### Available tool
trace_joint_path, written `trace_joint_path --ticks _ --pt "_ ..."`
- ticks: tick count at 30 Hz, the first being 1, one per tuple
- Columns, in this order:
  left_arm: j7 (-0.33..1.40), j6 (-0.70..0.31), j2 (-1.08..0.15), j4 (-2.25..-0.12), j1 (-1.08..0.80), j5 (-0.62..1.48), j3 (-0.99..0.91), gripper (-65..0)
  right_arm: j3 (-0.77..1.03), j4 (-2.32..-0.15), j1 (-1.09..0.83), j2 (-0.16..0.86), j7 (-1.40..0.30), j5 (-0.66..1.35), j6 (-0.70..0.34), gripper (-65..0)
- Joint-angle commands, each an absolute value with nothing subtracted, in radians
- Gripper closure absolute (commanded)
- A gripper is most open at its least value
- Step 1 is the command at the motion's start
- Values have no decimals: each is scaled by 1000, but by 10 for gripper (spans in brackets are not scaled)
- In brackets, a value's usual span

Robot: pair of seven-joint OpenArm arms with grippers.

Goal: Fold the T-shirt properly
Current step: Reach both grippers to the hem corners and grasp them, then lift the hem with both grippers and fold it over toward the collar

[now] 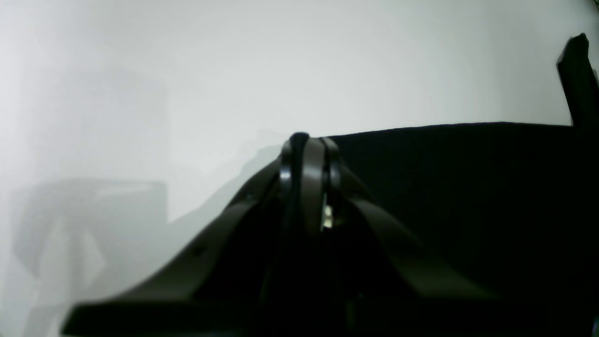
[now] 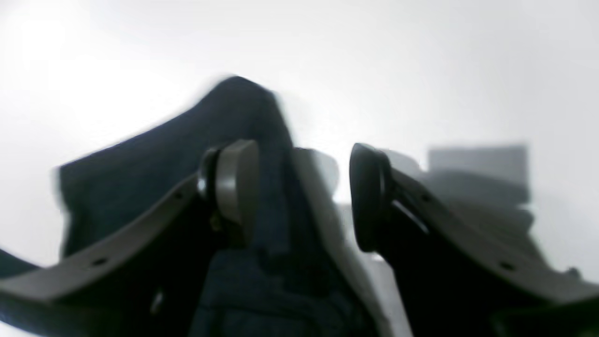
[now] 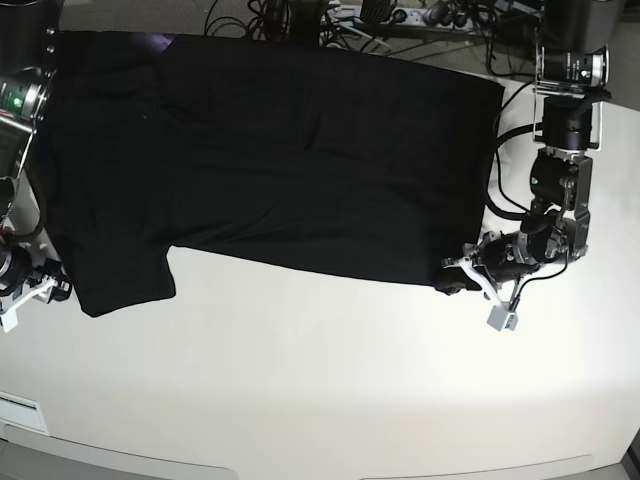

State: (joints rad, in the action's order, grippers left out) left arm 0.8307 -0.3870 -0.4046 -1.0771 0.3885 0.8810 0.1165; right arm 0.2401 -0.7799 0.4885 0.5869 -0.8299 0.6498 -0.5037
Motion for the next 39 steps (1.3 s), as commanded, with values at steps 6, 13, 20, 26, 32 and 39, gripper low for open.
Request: trace_joint_path --ticks 6,13,20,26,32,39 --pt "869 -370 -418 -1077 396 827 117 0 245 -728 502 606 -807 653 -505 -335" --pt "869 -370 -418 -1077 396 827 117 0 243 -728 457 592 -871 806 -614 -334" --pt "868 -370 -418 -1077 396 827 117 0 243 -728 460 593 -930 929 -698 -298" --pt "858 -387 -418 -1077 397 827 117 0 243 -733 464 594 -947 981 -698 0" --pt "839 -480 -419 -1078 398 827 117 0 242 -846 457 599 -1035 1044 -698 0" --pt "806 -561 -424 -1095 404 822 117 0 242 -1161 289 643 -1084 1104 -698 0"
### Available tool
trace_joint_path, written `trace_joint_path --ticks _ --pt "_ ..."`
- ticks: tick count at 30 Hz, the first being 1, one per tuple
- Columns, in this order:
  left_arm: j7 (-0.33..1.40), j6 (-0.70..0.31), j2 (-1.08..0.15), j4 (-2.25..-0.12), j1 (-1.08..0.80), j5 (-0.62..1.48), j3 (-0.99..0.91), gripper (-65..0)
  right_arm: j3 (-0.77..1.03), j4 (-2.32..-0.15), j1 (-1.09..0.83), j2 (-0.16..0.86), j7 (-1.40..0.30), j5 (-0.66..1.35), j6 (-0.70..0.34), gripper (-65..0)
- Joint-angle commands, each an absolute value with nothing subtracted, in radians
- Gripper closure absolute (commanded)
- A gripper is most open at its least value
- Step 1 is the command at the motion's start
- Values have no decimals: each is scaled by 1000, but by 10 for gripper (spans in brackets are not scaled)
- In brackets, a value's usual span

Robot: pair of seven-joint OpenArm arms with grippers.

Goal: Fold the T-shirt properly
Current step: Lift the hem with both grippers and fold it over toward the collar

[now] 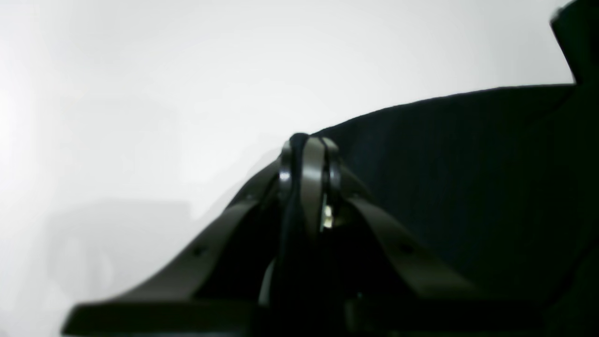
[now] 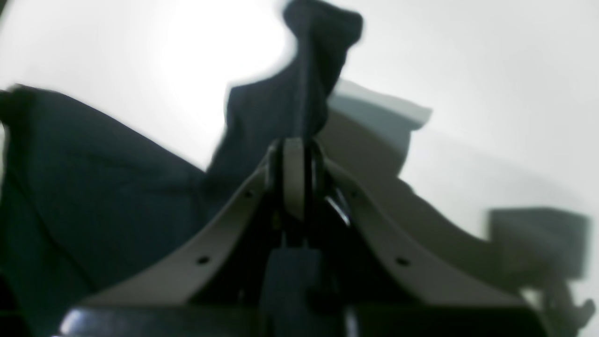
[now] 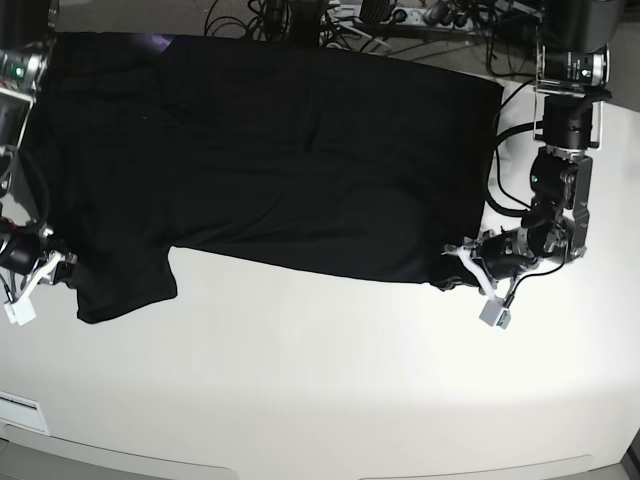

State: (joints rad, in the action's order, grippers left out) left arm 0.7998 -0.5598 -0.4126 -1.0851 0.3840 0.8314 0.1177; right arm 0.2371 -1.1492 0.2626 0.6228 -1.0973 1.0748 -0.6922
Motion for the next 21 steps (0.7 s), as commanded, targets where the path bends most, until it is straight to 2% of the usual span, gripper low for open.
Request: trace_joint_path --ticks 1,6,12,17,21 --pt "796 -568 -425 -1096 409 815 117 0 242 -1218 250 646 -1082 1104 -698 0" --pt "739 -566 -455 -1096 467 743 117 0 242 -1509 51 670 -1077 1096 -698 0" --pt "785 -569 -523 -1096 528 800 117 0 245 -1743 -79 702 -1079 1087 -698 0" --pt "919 -661 -567 -1096 527 975 117 0 266 -1824 -150 701 -1105 1101 -698 0" --pt "1004 -698 -571 -1096 527 1089 117 0 268 -1826 -207 698 -1105 1124 -698 0"
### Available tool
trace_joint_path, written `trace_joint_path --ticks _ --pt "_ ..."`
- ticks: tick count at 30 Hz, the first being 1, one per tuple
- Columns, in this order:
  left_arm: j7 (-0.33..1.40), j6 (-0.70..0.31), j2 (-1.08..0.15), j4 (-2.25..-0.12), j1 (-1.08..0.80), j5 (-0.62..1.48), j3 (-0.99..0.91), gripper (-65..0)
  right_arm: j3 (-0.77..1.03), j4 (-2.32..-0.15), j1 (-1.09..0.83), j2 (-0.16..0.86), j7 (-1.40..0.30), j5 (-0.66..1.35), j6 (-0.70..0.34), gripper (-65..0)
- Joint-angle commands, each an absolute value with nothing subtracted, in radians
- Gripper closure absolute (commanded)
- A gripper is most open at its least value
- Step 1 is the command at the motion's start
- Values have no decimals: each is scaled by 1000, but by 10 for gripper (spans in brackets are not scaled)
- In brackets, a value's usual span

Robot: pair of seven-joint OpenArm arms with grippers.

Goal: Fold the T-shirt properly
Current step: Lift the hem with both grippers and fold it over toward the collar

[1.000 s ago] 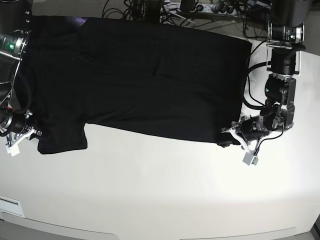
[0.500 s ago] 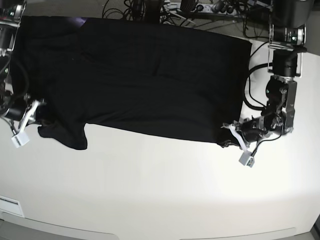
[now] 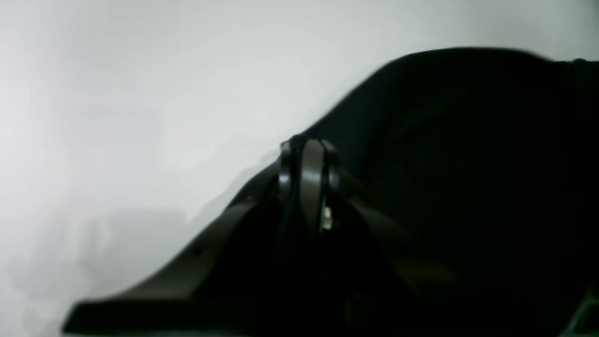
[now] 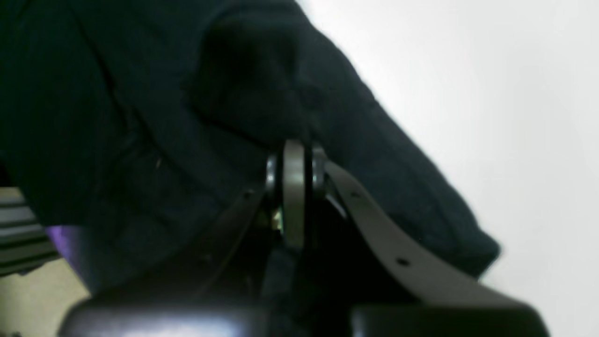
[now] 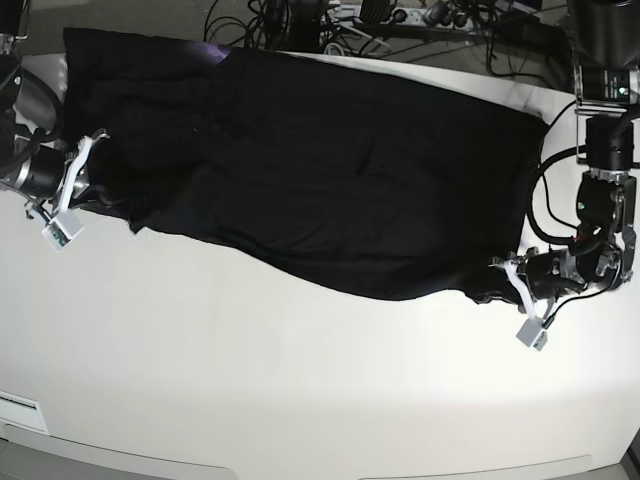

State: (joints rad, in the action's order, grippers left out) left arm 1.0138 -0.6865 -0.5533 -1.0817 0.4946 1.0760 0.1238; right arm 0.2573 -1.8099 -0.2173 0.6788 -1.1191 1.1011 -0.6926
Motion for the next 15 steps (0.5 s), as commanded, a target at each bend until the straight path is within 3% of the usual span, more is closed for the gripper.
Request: trace_joint_path --ticks 1,9,15 --pt "1016 -698 -574 -1096 527 1113 117 0 268 -1826 -223 698 -1105 1137 -698 0" --pt "1021 -698 -599 -1096 527 1135 117 0 378 -1827 -308 698 -1148 1268 -698 0" --pt "1021 -698 -621 -1096 527 1136 117 0 544 -1827 -308 698 -1316 1484 -698 0"
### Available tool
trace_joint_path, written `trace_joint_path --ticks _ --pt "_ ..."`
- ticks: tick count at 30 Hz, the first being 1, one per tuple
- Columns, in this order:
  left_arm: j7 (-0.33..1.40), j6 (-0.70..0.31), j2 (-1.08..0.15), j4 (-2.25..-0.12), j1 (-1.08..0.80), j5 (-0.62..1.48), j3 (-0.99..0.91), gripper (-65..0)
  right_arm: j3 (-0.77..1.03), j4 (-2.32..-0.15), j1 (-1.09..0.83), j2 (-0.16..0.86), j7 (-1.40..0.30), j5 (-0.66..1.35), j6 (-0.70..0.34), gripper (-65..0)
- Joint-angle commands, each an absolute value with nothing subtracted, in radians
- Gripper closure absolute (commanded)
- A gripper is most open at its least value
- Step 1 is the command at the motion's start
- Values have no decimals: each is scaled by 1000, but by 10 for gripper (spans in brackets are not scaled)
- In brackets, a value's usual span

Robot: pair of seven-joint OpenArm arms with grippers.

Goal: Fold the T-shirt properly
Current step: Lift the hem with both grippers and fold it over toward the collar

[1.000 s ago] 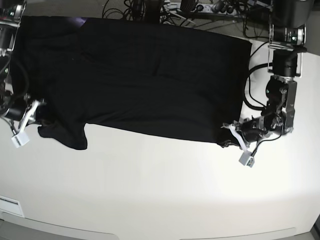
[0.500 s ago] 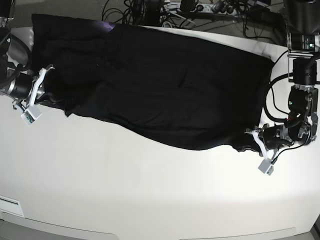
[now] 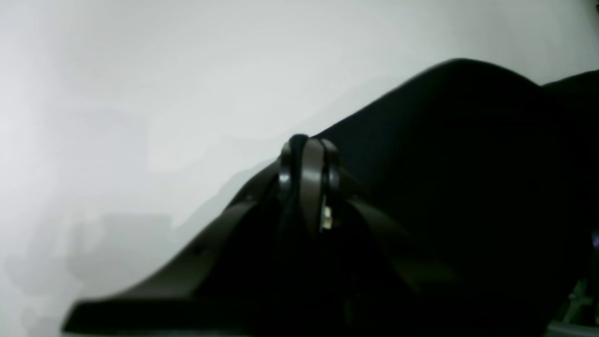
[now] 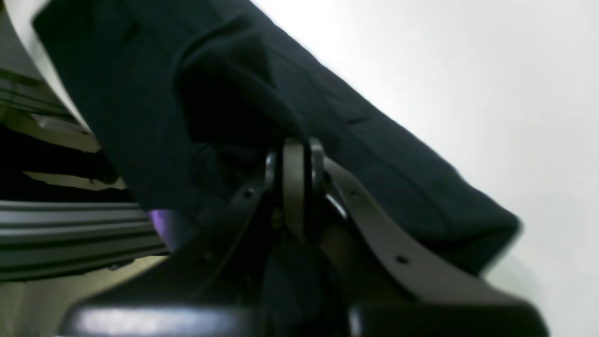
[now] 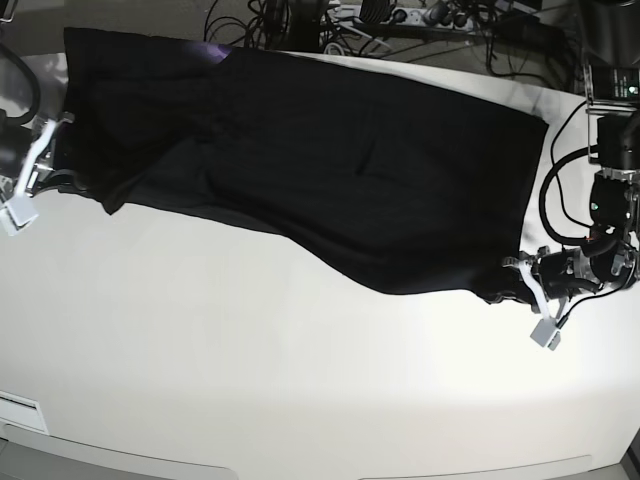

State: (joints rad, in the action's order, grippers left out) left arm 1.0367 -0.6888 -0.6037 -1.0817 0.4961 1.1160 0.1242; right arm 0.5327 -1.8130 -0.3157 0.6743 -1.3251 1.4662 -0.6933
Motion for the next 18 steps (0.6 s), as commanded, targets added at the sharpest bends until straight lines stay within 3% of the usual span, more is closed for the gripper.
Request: trace_joint_path --ticks 1,7,18 --pt "1021 -698 -621 -1096 527 1136 117 0 563 -1827 -308 698 -1341 1484 -698 0" --pt "1042 -698 -622 -1096 527 1152 118 0 590 -1827 -311 687 -1396 1484 -698 0" --pt "1328 -698 -688 -1096 527 1484 118 0 590 -1827 -341 676 -1396 1484 -698 0"
